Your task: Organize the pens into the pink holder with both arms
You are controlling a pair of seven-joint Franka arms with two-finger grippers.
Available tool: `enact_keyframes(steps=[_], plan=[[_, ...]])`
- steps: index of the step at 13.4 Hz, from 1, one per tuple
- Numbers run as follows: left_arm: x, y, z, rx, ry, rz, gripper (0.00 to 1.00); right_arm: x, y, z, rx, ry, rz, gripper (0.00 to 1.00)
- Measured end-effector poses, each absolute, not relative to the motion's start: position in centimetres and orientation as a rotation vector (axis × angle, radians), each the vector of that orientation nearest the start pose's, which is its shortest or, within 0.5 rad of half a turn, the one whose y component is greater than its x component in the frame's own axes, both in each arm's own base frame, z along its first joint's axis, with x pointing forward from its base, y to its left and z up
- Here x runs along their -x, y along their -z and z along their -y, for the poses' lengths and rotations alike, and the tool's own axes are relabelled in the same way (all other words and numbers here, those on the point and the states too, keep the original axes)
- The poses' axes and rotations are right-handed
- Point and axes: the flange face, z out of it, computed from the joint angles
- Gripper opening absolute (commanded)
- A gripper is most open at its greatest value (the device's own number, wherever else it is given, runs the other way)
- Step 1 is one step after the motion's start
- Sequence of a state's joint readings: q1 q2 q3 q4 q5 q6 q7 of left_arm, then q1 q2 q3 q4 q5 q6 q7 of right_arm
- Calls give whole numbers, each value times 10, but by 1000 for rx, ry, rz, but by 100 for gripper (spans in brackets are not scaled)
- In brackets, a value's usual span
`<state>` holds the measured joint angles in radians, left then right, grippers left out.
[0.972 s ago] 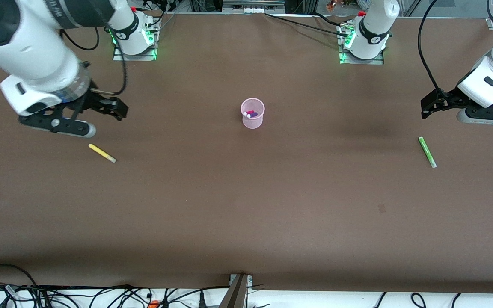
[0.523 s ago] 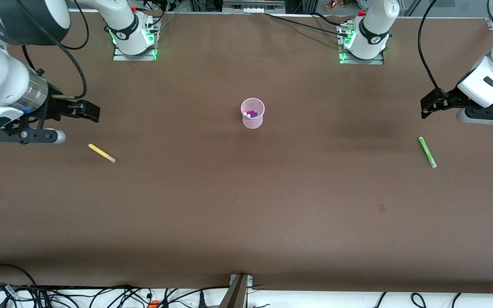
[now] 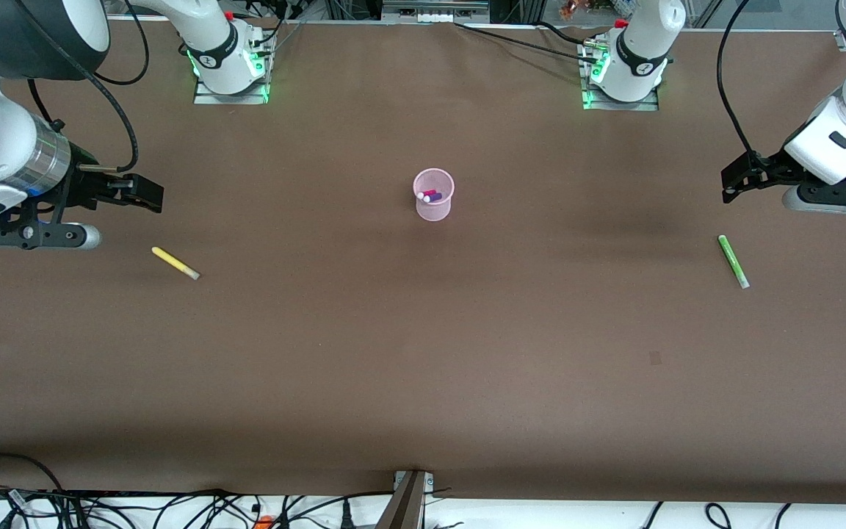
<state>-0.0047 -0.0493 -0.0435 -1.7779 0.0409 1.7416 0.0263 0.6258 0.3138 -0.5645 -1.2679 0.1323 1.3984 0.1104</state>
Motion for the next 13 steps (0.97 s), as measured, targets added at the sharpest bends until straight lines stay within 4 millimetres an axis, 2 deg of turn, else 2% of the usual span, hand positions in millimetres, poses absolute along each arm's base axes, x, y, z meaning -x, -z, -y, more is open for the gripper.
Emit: enact_keyframes(steps=[3, 5, 8, 13], plan=[[-548, -568, 23, 3097, 19, -126, 100, -615, -581, -100, 3187, -226, -17, 100], [-548, -568, 23, 3097, 19, -126, 100, -615, -584, -96, 3208, -209, 19, 99], [-548, -568, 23, 3097, 18, -126, 100, -613, -593, -86, 3191, -187, 17, 99], [-548, -568, 23, 3097, 18, -125, 100, -599, -581, -81, 3172, -109, 30, 99]])
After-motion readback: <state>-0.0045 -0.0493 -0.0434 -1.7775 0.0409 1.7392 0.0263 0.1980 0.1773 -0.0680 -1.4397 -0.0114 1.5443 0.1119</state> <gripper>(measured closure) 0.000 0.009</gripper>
